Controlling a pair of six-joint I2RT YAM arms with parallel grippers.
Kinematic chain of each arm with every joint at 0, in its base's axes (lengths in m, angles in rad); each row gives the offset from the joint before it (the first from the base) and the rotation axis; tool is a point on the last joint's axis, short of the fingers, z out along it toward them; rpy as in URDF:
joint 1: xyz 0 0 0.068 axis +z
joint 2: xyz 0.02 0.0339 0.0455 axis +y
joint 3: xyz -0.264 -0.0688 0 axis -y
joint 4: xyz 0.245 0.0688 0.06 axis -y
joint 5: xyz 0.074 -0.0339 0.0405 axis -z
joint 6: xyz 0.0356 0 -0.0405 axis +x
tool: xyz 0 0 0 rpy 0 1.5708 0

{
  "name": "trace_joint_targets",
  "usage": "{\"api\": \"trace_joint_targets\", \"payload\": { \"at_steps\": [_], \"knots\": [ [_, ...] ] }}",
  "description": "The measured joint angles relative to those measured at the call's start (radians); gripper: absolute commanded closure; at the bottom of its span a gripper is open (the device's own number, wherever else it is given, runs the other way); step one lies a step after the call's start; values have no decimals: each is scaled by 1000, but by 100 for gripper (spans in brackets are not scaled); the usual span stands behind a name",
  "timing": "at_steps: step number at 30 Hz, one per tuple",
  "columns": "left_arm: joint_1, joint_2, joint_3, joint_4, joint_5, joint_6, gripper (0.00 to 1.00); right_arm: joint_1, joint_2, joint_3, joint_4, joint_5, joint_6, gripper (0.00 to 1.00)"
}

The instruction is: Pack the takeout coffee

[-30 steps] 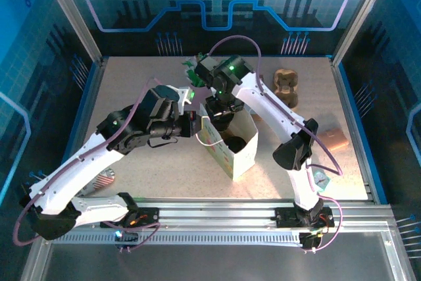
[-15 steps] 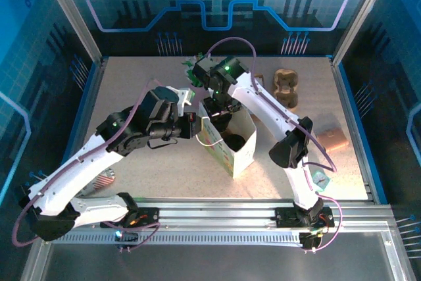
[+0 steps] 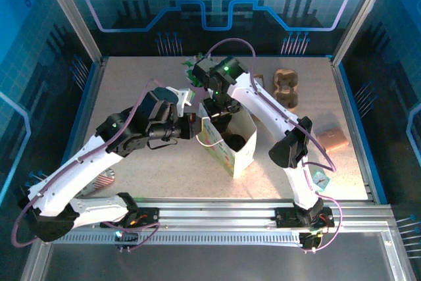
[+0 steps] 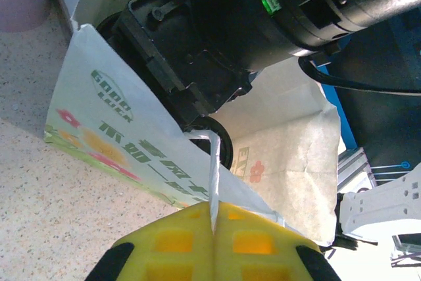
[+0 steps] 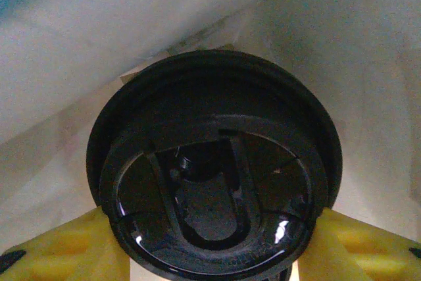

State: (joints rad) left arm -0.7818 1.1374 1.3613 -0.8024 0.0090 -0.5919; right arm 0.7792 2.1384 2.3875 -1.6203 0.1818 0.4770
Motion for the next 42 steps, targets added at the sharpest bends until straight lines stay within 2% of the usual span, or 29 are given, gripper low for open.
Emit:
{"api": "trace_joint_targets", "payload": {
  "at_steps": [13, 42],
  "knots": [
    [0, -12, -8, 0, 0, 16, 100, 0, -11, -84, 22, -3, 0, 50],
    [0, -25, -27, 0, -5, 15, 100, 8, -86, -117, 12, -2, -8, 50]
  ]
}}
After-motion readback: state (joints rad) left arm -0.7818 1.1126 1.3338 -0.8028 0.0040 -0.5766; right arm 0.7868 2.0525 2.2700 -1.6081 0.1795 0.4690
